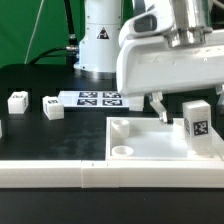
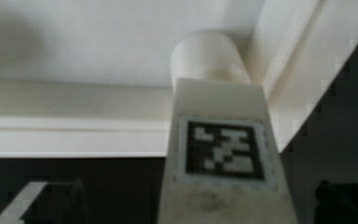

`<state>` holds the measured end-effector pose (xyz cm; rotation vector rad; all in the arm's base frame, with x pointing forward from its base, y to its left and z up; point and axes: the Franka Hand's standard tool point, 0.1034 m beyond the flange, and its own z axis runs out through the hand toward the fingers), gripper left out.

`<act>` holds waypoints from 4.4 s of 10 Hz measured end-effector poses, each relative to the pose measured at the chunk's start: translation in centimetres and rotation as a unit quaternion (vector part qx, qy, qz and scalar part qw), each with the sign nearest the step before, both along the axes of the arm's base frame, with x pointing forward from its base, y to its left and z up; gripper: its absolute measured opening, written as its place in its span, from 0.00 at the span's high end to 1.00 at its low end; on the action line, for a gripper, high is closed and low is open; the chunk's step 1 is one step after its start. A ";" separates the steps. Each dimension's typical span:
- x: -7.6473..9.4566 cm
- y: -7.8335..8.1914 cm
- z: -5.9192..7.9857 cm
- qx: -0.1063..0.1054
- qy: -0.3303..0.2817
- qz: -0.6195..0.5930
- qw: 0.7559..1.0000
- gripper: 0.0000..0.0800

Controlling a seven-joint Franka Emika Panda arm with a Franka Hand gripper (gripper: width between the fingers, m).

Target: Assemble one leg

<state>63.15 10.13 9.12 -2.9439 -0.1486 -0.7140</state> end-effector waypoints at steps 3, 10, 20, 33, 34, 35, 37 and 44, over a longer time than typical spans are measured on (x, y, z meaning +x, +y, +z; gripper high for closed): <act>-0.1 0.3 0.2 0.003 0.026 0.006 1.000 0.19; 0.9 0.4 0.1 0.021 0.175 0.018 0.984 0.19; 1.0 0.4 -0.3 0.071 0.186 -0.120 0.973 0.64; 0.3 0.3 -0.7 0.214 0.214 -0.651 0.696 0.57; 0.3 0.3 -0.7 0.210 0.214 -0.637 0.710 0.36; 0.3 0.5 -0.7 0.206 0.215 -0.623 0.724 0.22; 0.3 0.8 -0.7 0.181 0.215 -0.545 0.789 0.19; 0.6 1.3 -0.7 0.047 0.193 -0.174 0.965 0.19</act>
Offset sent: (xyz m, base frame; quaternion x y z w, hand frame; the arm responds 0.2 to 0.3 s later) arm 0.0000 0.0000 0.0000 0.0000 0.0000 0.0000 1.0000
